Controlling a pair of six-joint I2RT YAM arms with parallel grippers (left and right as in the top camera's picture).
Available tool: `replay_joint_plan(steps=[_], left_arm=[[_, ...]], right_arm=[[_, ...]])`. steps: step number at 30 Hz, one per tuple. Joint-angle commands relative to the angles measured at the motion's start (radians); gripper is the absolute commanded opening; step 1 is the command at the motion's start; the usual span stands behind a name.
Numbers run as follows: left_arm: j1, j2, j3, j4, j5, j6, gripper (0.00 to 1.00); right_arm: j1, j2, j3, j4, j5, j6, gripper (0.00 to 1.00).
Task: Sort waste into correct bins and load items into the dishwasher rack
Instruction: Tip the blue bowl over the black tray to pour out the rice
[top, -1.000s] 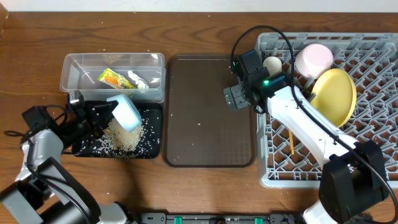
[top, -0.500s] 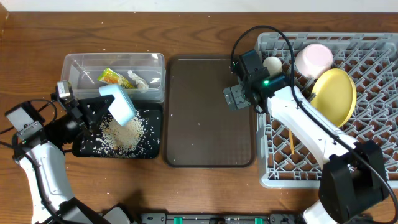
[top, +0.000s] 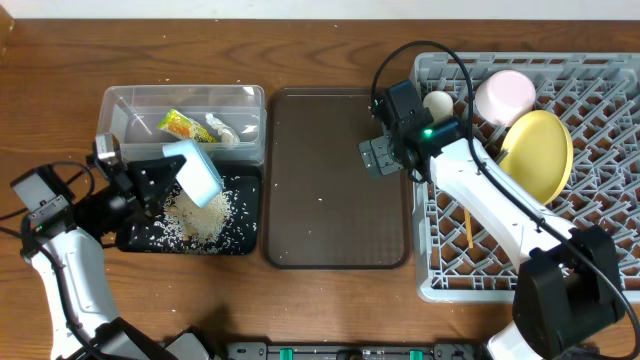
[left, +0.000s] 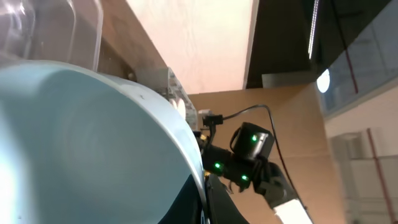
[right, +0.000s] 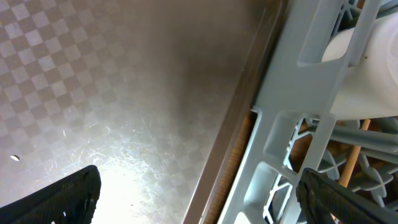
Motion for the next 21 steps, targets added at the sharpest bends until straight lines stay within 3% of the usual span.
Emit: replay_joint_plan(steps=[1,13,18,21], left_arm=[[0.01,0.002,0.019,0.027,0.026,-0.071,0.06],[0.009,-0.001,0.019,0.056,0.027,-0.103,0.06],[-0.002,-0.039,0.019,-0.005,0.023,0.039,0.06],[-0.003,-0.037,0.019,-0.021,0.027,0.0,0.06]], right_arm=[[0.007,-0.01,0.001,0.002,0.005,0.012,0.99],[0.007,-0.01,0.001,0.002,0.005,0.012,0.99],[0.007,-0.01,0.001,0.002,0.005,0.012,0.99],[0.007,-0.01,0.001,0.002,0.005,0.012,0.99]])
